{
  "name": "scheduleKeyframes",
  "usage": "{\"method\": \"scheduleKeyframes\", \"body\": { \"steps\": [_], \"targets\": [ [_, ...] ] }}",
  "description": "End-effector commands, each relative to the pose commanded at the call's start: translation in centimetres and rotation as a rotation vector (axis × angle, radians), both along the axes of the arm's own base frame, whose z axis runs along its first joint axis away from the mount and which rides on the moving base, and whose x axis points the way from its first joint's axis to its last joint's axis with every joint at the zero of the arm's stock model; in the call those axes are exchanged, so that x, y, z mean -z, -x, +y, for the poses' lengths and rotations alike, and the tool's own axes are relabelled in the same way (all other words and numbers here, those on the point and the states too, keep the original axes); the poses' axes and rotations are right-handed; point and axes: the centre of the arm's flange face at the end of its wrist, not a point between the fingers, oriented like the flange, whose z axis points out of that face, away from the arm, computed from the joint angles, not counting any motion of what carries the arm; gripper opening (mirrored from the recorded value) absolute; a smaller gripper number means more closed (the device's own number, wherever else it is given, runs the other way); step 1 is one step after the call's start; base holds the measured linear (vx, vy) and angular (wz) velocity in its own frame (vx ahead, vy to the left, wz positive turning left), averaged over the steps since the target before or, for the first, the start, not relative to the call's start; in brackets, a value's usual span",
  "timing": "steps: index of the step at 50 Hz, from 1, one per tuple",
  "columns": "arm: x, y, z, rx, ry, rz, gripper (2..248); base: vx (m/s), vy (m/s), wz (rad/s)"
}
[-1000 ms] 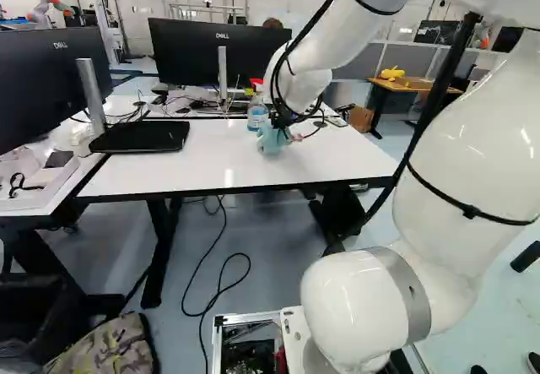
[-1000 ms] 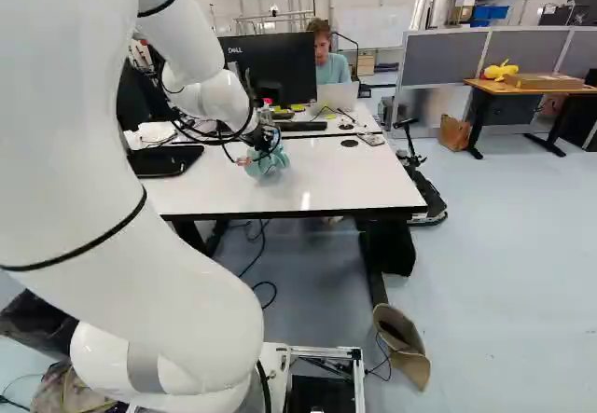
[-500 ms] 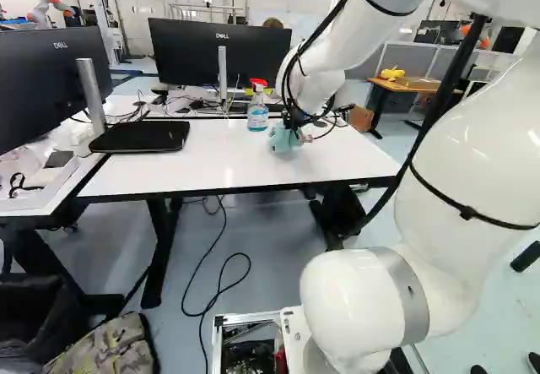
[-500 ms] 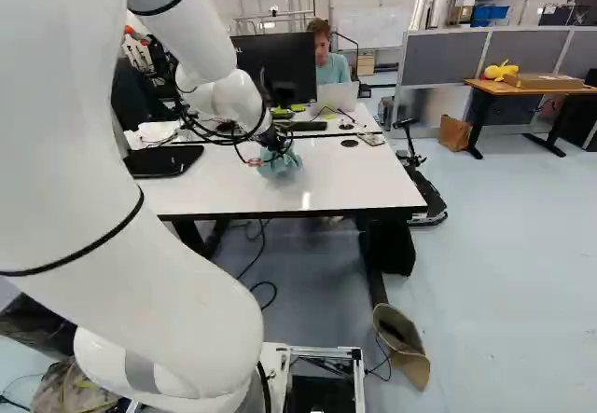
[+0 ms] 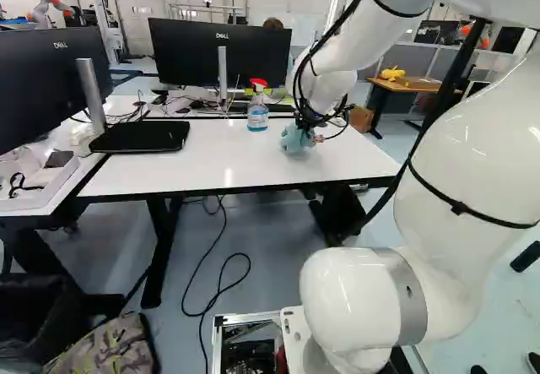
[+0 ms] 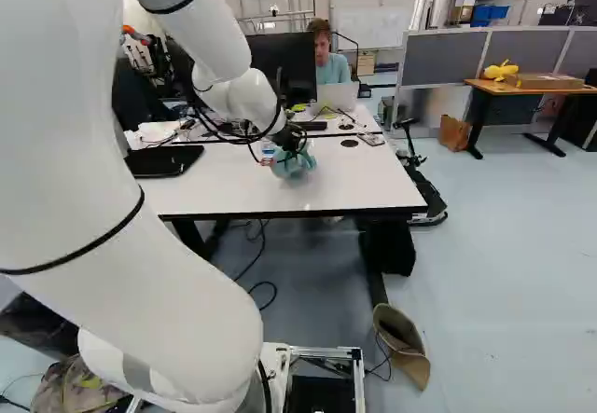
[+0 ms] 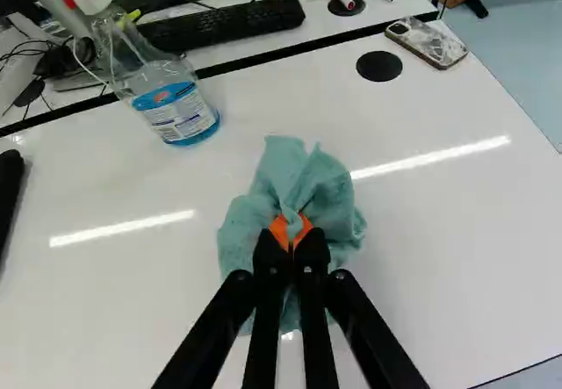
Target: Clean the table with the green towel
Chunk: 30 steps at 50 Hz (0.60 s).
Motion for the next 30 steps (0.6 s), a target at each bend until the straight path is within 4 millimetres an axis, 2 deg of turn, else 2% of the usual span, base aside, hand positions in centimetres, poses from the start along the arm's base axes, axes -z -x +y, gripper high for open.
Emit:
{"method": "scheduleKeyframes", "body": {
  "steps": [30],
  "targets": [
    [0.0, 0.3, -4.8, 0.103, 0.000, 0.000, 26, 0.000, 0.000, 0.000]
  ]
}}
